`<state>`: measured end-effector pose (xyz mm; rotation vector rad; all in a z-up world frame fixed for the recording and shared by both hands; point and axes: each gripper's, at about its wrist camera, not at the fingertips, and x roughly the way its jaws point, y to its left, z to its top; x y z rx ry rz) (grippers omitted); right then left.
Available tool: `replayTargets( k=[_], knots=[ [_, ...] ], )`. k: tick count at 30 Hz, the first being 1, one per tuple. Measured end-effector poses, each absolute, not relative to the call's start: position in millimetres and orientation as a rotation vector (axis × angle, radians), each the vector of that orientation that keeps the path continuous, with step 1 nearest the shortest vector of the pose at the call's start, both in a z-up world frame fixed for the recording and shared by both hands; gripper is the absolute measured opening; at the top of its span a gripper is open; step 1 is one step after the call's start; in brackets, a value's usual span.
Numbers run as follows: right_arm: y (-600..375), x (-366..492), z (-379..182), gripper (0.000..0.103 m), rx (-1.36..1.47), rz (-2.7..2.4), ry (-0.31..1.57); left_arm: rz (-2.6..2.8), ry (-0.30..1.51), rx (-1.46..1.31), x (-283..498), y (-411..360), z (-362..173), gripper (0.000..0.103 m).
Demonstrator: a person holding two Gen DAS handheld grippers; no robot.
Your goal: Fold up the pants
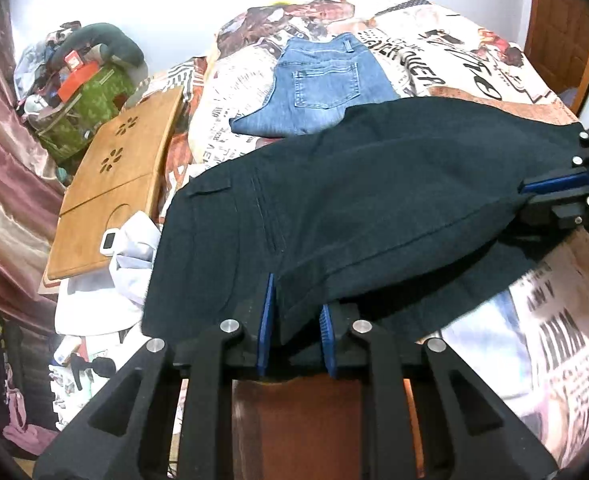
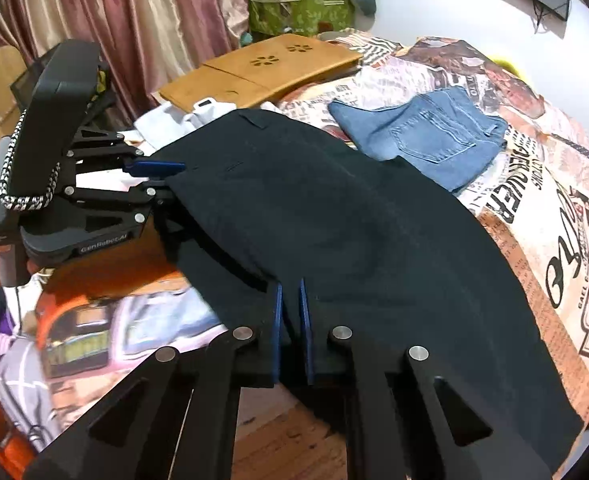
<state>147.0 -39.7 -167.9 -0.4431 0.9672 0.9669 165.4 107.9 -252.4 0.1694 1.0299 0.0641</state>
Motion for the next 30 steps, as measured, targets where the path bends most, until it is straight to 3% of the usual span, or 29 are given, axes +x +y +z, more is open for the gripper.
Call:
replayTargets(
  k=[6, 9, 13, 22, 30],
  knots=[
    [-38, 145, -185, 0.012, -0.439, 0.966, 1.054, 0.034, 1.145, 0.143, 162, 106, -282, 0.027],
    [-40, 143, -186, 0.014, -0.435, 0.942, 1.072, 0.038, 1.178, 0.127, 158, 106, -290, 0.037],
    [-53, 142, -173, 0.035, -0.368, 0.948, 1.064, 0.037, 1.164, 0.112, 149, 111, -280, 0.062],
    [-106, 159, -154, 0.044, -0.209, 0.819, 1.028, 0.136, 1.062, -0.051, 154, 164, -236, 0.069],
    [-134, 185, -185, 0.044, -0.103, 0.668, 1.146, 0.207, 1.218, -0.053, 179, 179, -294, 0.069]
  ],
)
